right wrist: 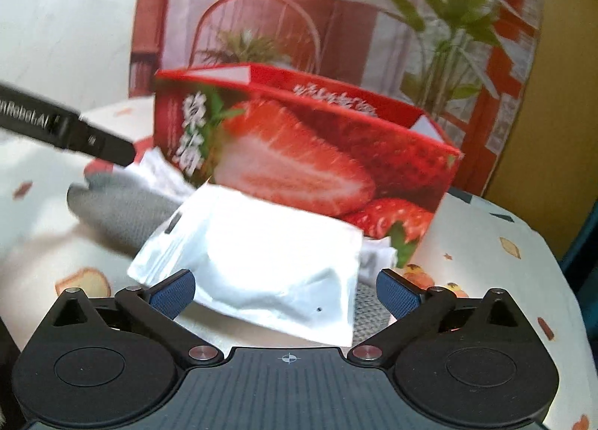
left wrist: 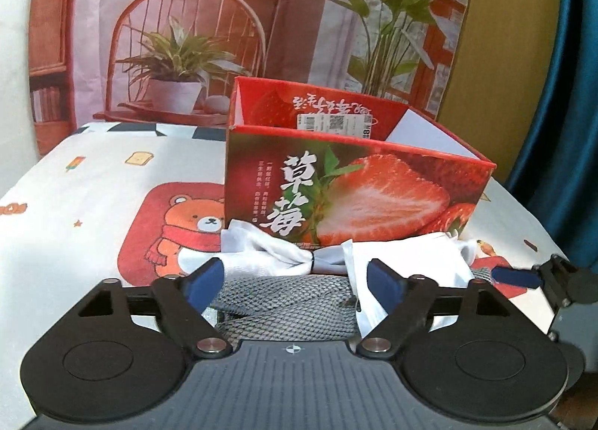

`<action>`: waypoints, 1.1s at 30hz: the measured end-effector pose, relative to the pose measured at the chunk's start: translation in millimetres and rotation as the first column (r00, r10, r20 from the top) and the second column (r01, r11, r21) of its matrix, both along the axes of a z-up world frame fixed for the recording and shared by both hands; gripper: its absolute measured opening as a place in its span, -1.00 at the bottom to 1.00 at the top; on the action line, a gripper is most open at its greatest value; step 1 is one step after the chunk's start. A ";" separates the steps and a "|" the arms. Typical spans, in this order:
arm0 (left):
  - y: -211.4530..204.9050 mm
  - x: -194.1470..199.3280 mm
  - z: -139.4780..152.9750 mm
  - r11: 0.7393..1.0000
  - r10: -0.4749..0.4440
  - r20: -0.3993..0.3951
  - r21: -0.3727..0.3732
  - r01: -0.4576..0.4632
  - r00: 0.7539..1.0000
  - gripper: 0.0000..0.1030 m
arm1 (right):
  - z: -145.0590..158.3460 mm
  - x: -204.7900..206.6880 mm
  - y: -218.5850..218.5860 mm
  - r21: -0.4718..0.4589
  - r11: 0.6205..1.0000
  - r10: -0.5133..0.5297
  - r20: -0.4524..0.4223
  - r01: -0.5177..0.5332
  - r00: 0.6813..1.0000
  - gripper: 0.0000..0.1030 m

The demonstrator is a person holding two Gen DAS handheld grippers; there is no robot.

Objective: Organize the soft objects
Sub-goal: 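Move the right tool to the white plastic packet and close on it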

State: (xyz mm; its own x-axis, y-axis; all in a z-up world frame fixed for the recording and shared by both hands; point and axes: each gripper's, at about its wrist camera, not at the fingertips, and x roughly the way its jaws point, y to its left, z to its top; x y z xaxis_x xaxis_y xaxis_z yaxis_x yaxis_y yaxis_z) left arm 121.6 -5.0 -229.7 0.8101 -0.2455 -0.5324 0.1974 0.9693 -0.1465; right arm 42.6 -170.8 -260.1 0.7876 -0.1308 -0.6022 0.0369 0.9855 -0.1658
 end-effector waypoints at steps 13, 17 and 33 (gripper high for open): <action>5.3 3.2 -5.5 1.000 0.018 -0.018 -0.003 -0.018 1.000 0.80 | -15.3 9.6 1.4 -0.057 0.998 -0.028 -0.049 0.025 0.998 0.98; 7.0 2.1 -2.6 0.999 0.033 0.001 -0.004 -0.033 0.999 0.80 | -6.3 7.5 -5.6 -0.021 1.000 -0.021 -0.002 0.021 1.000 0.85; 25.6 10.7 7.7 0.996 0.061 0.058 -0.062 -0.057 0.996 0.78 | 14.3 36.3 -34.9 0.102 0.995 -0.030 0.077 0.022 0.997 0.70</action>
